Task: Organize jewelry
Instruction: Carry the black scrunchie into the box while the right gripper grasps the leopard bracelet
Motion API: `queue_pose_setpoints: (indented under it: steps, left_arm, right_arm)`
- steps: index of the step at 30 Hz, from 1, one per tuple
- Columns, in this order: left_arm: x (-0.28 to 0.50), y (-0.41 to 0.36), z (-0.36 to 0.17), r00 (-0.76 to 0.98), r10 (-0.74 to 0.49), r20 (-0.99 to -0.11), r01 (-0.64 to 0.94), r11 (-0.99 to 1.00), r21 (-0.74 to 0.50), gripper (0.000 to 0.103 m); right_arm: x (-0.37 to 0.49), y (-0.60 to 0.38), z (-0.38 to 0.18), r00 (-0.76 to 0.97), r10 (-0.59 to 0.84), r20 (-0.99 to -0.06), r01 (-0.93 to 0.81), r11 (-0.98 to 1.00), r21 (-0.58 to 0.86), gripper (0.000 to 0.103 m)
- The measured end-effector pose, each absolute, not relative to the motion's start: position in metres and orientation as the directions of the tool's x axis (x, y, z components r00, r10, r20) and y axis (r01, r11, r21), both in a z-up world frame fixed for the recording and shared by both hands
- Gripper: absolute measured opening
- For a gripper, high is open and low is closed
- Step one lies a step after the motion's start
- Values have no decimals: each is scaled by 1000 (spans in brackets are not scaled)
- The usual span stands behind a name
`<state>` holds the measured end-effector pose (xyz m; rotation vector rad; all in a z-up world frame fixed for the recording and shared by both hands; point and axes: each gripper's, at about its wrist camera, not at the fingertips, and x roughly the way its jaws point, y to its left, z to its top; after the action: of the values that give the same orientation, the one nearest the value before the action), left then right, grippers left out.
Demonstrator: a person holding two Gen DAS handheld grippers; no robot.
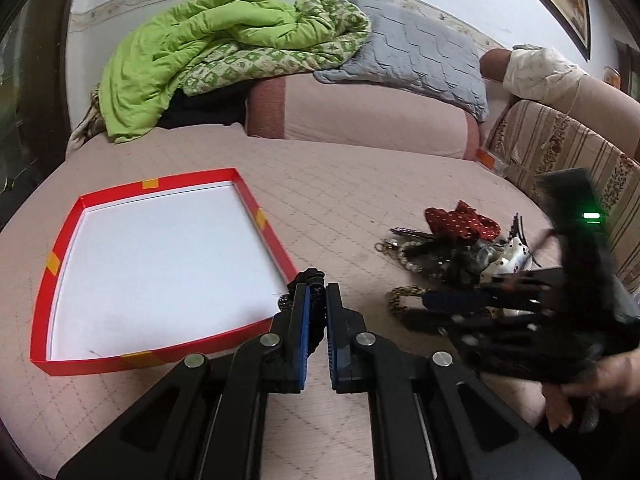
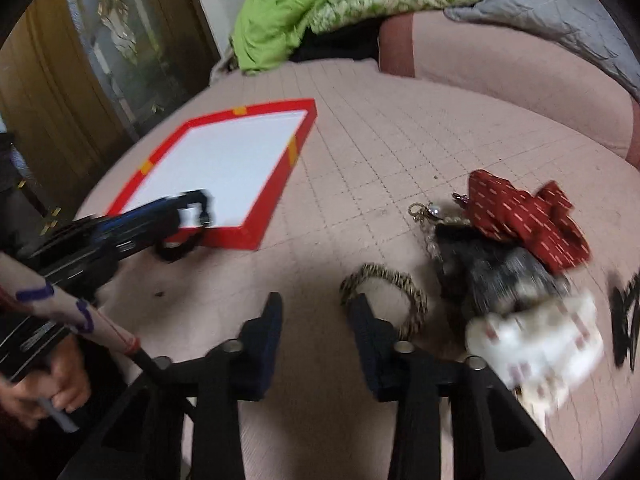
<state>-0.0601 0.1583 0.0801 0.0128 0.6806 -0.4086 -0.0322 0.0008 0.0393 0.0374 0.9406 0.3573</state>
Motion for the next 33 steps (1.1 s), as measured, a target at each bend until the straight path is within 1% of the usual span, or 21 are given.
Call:
queue_pose_setpoints:
  steps: [1,6,9,11,13,16,19,27,33]
  left_arm:
    - [-59,161,79,701,-361,-615,367,922,-123,7]
    - [-54,169,75,695,-355,-625,355,926,-131,7]
    - [-53,169,74,696,-355,-624,356,925,-130,7]
    - [-53,169,75,695,-355,-624,356,925,-130,7]
    - [-53,169,75,694,-358,-625,359,924,-131,7]
    - [-52,169,76,698,-354,-622,353,927,-131,7]
    - [-52,170,76,702,-345,-623,343,931,-128,7]
    - [-53,175,79,720,-316,-618,323,941,-104,7]
    - [-39,195,94,756,-266,-599,271,959,-84,7]
  right_arm:
    - [-24,3,35,527,294,-798,-277,946,166,29]
    - [-6,8,14,474,245,-845,-259,957,132,29]
    - [-5,11,11,476,231,-848,-276,955,105,26]
    - [-6,9,11,480,238,-845,-276,954,112,9]
    - [-8,5,12,485,253,-837,-276,953,129,7]
    - [-16,3,22,515,299,-803,-292,942,163,6]
    - [-24,3,38,566,356,-744,-317,927,202,6]
    - [-37,-3,63,647,406,-645,-333,912,240,6]
    - [-35,2,74,654,434,-620,-344,900,268,7]
